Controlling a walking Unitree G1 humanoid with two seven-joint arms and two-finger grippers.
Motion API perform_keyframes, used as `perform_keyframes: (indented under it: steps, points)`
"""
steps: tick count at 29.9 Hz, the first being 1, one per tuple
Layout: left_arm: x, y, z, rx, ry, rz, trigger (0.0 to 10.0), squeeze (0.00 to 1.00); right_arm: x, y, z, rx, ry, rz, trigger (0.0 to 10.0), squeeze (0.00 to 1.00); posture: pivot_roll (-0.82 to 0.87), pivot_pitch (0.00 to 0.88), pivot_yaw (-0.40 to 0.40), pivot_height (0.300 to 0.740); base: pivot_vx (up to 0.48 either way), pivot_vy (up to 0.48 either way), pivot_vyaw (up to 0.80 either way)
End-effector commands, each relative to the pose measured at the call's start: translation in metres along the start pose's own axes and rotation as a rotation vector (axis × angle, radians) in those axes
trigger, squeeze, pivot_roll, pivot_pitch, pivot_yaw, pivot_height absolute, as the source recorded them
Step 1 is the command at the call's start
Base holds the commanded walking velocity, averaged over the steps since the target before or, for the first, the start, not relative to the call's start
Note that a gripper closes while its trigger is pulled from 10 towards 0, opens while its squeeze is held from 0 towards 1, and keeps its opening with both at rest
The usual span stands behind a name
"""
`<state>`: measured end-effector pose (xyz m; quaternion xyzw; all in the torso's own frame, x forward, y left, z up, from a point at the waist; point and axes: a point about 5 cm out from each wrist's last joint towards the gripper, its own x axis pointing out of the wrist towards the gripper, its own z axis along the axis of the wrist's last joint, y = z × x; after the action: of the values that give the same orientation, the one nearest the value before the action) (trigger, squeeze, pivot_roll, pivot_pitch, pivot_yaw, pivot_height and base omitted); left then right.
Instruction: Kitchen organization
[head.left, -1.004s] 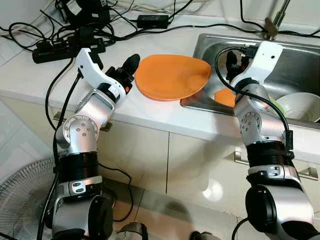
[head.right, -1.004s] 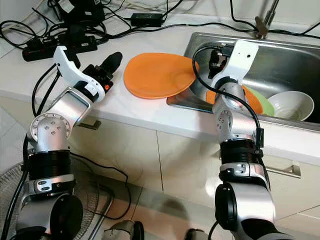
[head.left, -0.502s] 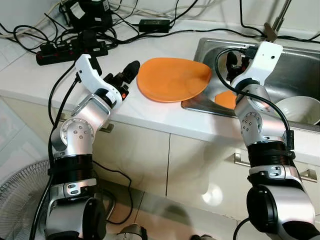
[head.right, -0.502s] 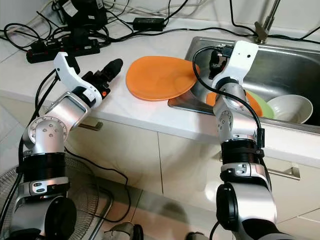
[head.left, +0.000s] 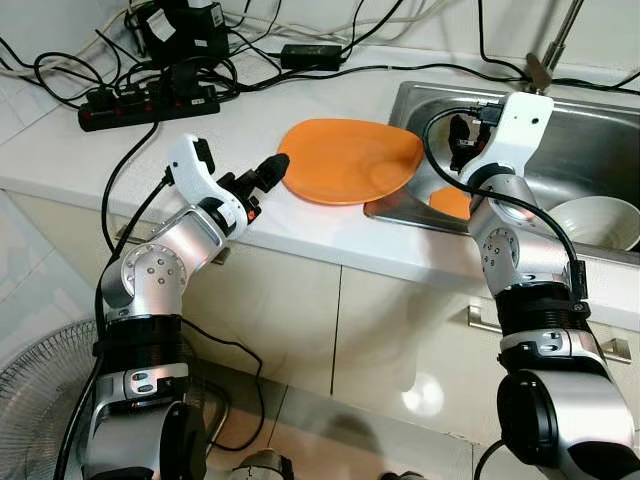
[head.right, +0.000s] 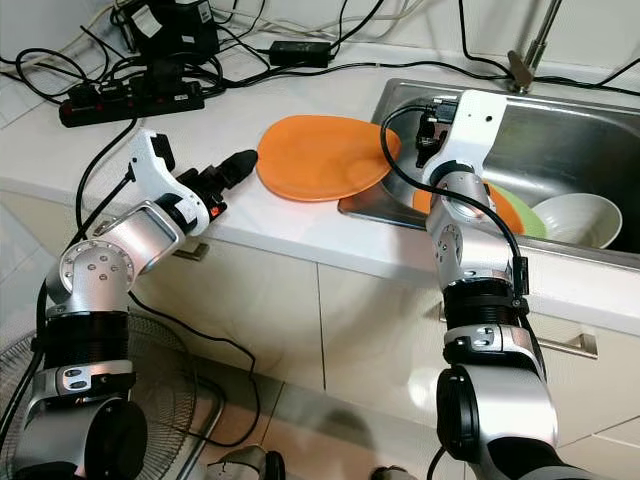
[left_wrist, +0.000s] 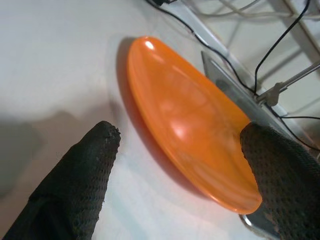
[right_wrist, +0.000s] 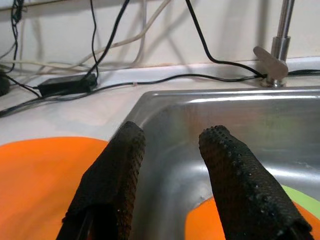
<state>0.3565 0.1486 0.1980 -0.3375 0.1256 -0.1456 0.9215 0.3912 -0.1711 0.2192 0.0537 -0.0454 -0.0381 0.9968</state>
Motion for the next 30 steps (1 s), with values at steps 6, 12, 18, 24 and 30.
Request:
perform_keyframes:
  steps: [6, 12, 18, 24, 30]
  points:
    - [0.001, -0.003, 0.002, -0.095, 0.06, -0.012, 10.0, 0.0, 0.0, -0.006, -0.008, -0.089, 0.042, -0.017, 10.0, 0.0, 0.12, 0.088, 0.04, 0.74, 0.0, 0.0, 0.0]
    - [0.001, -0.009, 0.01, -0.123, 0.103, -0.05, 10.0, 0.0, 0.0, -0.004, -0.012, -0.162, 0.056, -0.008, 10.0, 0.0, 0.13, 0.102, 0.042, 0.74, 0.0, 0.0, 0.0]
    - [0.004, -0.008, 0.015, -0.132, 0.186, -0.033, 10.0, 0.0, 0.0, 0.0, -0.015, -0.238, 0.067, 0.027, 10.0, 0.0, 0.13, 0.117, 0.046, 0.74, 0.0, 0.0, 0.0]
    - [0.006, -0.007, 0.016, -0.131, 0.238, 0.003, 10.0, 0.0, 0.001, 0.006, -0.016, -0.295, 0.065, 0.063, 10.0, 0.0, 0.14, 0.124, 0.046, 0.74, 0.0, 0.0, 0.0]
    - [0.011, -0.004, 0.014, -0.166, 0.27, 0.02, 10.0, 0.0, 0.001, 0.012, -0.02, -0.325, 0.071, 0.094, 10.0, 0.0, 0.14, 0.13, 0.046, 0.74, 0.0, 0.0, 0.0]
